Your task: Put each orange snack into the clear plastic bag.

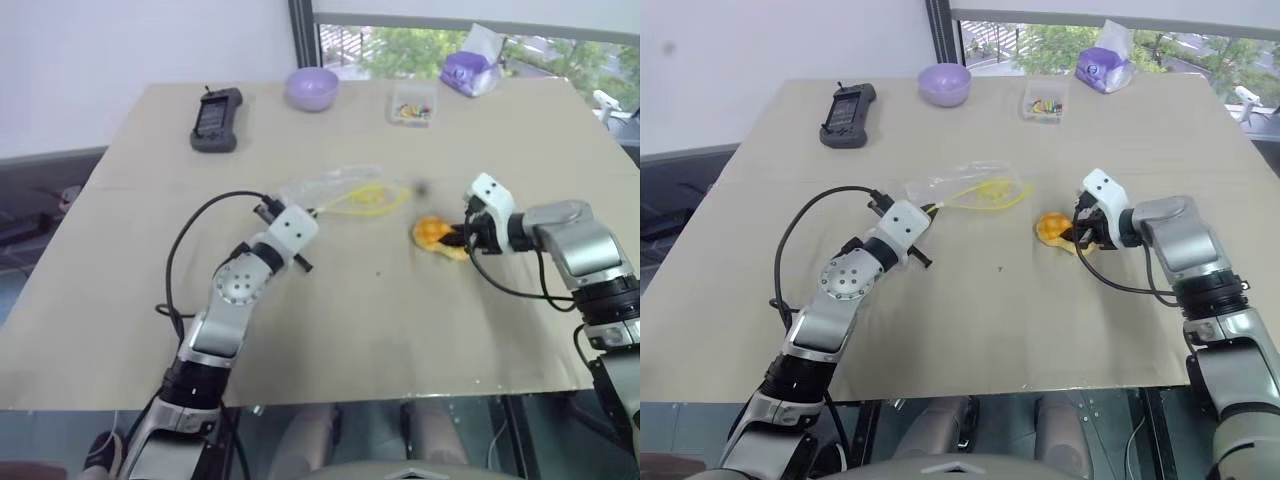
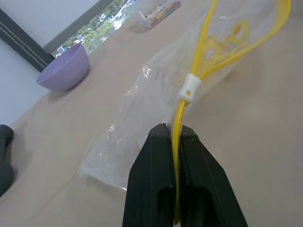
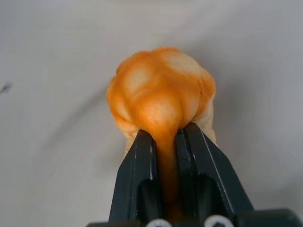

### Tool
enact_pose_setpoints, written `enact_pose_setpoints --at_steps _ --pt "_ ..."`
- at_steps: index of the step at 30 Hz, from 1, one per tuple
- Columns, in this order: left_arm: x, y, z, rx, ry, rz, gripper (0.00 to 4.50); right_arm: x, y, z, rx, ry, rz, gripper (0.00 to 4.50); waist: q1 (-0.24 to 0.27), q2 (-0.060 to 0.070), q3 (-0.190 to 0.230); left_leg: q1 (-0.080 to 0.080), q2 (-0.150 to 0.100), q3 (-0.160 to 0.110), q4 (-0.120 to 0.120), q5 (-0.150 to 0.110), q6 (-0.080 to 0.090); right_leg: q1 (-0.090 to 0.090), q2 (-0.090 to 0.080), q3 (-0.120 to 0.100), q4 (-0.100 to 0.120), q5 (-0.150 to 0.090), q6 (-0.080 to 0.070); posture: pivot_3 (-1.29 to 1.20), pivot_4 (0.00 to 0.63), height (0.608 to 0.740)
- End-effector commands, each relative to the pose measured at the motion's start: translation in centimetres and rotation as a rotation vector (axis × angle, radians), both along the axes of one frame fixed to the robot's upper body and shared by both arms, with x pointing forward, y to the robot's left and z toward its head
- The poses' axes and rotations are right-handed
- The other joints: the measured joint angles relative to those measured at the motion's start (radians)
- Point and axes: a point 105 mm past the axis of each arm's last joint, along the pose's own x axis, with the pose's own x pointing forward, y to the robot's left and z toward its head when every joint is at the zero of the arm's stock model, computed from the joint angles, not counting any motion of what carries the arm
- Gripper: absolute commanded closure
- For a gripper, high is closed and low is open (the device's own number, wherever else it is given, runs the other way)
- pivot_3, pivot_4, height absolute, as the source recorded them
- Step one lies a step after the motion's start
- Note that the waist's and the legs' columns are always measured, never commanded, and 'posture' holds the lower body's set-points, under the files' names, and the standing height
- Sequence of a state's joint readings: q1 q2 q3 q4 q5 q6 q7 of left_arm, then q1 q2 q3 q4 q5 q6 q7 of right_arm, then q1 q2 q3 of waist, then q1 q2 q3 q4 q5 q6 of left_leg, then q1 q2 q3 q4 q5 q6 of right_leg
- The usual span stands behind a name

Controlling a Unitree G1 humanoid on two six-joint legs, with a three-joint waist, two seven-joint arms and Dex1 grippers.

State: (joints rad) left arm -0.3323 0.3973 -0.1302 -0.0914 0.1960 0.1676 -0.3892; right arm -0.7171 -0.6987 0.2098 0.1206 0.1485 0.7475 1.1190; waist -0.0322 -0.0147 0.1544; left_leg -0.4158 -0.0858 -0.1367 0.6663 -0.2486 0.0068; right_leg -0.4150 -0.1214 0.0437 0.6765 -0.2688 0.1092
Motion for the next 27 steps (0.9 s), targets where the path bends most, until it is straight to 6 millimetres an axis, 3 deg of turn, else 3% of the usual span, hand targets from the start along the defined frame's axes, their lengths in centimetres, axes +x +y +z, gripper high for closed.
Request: enact_pose_setpoints --at_steps 1,7,27 --pt "-0.2 -1.0 1.0 -0.003 -0.047 -0.031 4.5 -2.3 3.1 4.4 0.071 -0.063 0.185 4.48 -0.006 0.0 0.0 0.0 0.001 0.0 -0.001 0.0 0.0 0.0 0.0 0.0 0.0 0.0 0.0 0.0 0.15 0.74" --pt "-0.4 -2.1 1.0 -0.009 -0.047 -0.066 4.5 -0.5 5.7 4.8 0.076 -0.028 0.104 4.48 -0.003 0.0 0.0 0.001 0.001 -0.001 0.001 0.0 0.0 0.001 0.001 0.0 0.001 0.0 0.0 0.0 0.15 0.74" --pt "-2.5 -4.7 0.9 0.03 -0.054 -0.285 4.5 4.6 6.4 3.9 0.142 0.11 -0.198 4.48 -0.006 0.0 0.0 0.0 0.0 -0.001 0.0 0.0 0.0 0.0 -0.001 0.0 0.0 0.0 0.0 0.0 0.15 0.74"
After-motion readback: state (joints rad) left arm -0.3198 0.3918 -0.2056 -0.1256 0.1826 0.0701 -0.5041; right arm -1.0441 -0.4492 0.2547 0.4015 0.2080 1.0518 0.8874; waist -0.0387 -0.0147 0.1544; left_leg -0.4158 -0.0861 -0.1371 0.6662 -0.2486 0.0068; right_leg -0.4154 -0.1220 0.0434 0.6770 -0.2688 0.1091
